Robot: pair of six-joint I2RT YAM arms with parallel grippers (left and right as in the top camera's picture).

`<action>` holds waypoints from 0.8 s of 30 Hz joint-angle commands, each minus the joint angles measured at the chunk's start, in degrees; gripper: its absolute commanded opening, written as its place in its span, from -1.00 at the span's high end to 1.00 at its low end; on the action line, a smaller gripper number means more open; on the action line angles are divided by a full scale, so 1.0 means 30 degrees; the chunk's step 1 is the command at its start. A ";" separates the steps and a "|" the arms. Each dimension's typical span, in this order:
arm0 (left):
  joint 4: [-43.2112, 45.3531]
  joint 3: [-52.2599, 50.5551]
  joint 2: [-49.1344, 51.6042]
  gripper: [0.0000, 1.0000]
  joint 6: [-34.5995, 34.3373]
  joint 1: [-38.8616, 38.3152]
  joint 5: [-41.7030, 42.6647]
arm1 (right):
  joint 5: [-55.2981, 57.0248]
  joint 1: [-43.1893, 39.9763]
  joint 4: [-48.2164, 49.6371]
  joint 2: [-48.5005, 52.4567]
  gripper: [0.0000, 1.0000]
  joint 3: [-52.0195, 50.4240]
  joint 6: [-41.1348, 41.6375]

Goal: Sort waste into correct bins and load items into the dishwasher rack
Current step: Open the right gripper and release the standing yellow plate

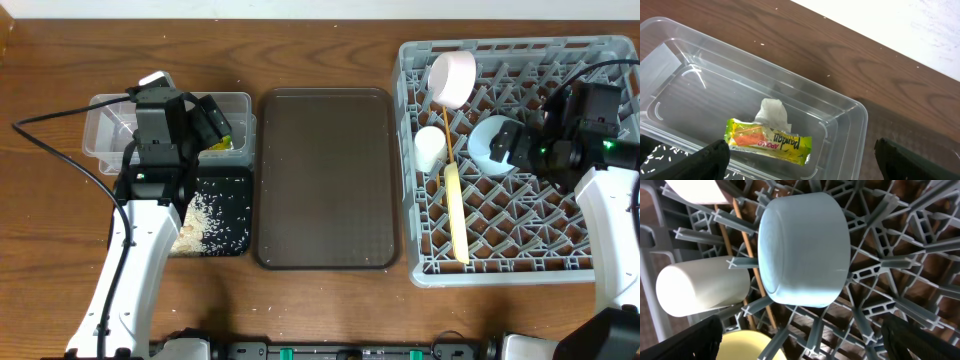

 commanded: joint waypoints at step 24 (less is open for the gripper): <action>-0.0036 0.0350 -0.0080 -0.91 0.0189 0.0036 -0.0233 | 0.0437 0.0248 0.0029 -0.0889 -0.99 -0.0211 0.0481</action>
